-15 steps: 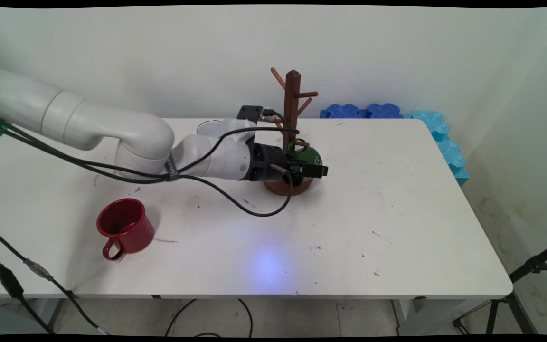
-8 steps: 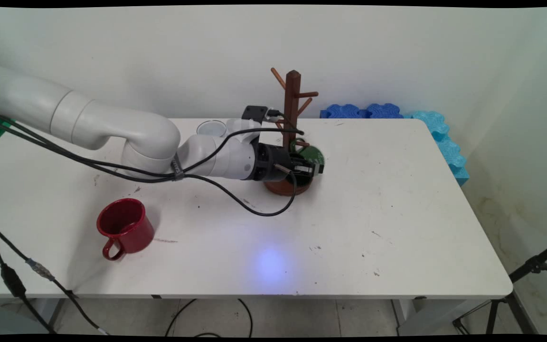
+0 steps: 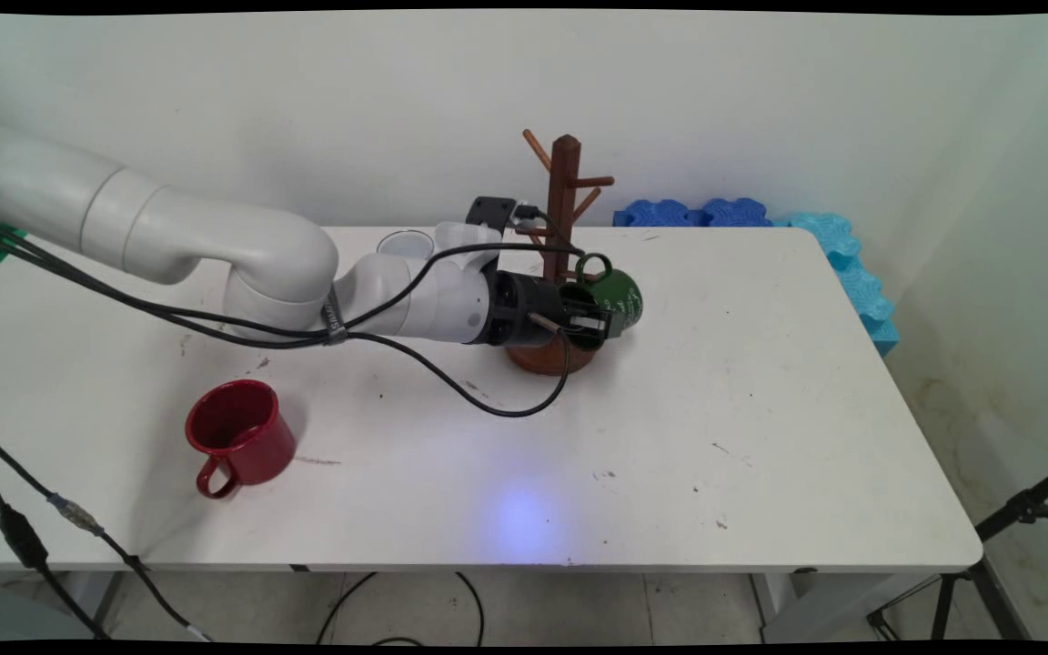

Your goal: Place the picked object on the table

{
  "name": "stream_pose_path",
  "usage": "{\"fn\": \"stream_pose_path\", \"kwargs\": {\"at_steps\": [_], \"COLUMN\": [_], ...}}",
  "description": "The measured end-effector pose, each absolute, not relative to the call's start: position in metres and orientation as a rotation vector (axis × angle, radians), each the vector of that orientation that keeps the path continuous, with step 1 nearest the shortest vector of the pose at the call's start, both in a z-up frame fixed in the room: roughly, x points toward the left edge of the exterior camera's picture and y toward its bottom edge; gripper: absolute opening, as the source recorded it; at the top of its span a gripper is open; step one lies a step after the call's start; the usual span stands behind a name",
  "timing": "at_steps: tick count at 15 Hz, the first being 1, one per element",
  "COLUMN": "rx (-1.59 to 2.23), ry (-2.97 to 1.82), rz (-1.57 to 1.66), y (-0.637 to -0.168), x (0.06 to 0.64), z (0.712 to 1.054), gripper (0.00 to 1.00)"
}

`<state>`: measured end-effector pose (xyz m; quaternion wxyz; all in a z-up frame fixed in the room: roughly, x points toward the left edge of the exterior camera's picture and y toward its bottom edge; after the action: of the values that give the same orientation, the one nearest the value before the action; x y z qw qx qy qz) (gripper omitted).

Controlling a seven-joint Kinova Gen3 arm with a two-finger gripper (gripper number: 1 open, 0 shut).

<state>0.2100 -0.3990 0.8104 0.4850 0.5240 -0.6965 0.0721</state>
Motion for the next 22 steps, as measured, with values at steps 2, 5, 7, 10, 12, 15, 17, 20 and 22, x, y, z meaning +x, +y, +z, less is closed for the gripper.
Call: {"fn": "stream_pose_path", "kwargs": {"at_steps": [2,5,7,10,12,15,17,20,22], "rx": [1.262,1.242,1.226,1.195,1.152,1.086,1.05,1.016,1.005], "ry": [-1.695,-1.694,-1.696,-1.713,-1.743,-1.772,-1.785,-1.803,-1.818], "rz": [0.167,0.152,0.139,0.114,0.086,0.07,0.073,0.08,0.077], "y": [-0.395,-0.387,-0.381,-0.372,-0.362,-0.351,-0.346,-0.341,-0.338], "x": [0.209,0.208,0.208,0.209,0.209,0.217,0.227,0.241,0.254], "z": [0.816,0.827,0.836,0.849,0.864,0.89,0.904,0.917,0.927], "gripper": [0.0,0.0,0.0,0.0,0.0,0.0,0.0,0.0,0.0]}}
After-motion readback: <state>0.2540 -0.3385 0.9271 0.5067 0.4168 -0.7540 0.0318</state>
